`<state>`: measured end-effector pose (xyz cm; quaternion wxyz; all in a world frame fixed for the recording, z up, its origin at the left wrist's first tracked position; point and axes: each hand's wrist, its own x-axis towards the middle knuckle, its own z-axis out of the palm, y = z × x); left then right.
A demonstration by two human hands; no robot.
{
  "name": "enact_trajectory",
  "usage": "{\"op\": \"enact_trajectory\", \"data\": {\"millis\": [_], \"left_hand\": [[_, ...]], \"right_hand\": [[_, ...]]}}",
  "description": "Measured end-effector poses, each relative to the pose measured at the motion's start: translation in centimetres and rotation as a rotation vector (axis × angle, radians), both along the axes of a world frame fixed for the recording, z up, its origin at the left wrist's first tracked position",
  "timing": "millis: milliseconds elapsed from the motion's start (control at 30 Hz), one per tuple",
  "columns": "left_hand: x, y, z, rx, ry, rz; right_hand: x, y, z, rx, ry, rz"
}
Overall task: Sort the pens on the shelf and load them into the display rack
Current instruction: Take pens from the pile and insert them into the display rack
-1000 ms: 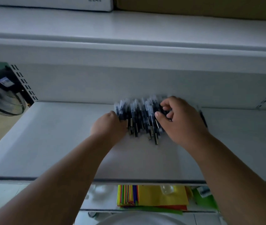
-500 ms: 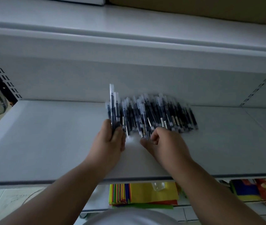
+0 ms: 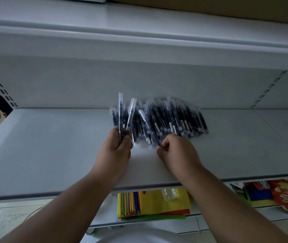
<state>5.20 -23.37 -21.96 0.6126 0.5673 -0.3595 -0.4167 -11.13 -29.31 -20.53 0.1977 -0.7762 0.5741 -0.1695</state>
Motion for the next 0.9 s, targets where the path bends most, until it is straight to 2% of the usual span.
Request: {"op": "enact_trajectory", "data": {"millis": [167,333,433,667,800,900], "left_hand": [[-0.6,-0.2,0.6,0.002,0.014,0.016],[-3.3,-1.2,1.3,0.001,0.0,-0.023],[-6.6,-2.1,1.7,0.013,-0.025,-0.098],[-18.5,-3.3,1.7,0.044,-0.094,-0.294],[-27.1,-3.2,1.7,0.039,-0.239,-0.34],[-34.3,-2.8,1.8,0.017,-0.228,-0.408]], "right_hand": [[-2.3,0.1,1.1,0.181,-0.366,-0.056],[-6.6,0.4,2.7,0.406,-1.054,-0.165],[-10.2,0.9,4.2,0.396,-1.266,-0.206],[-22.0,3.5,6.3,0.323,-1.396,-0.187],[-30.7,5.1,6.3,0.183,-1.269,-0.255],[-37.5,6.3,6.4,0.074,-1.119,-0.313]]}}
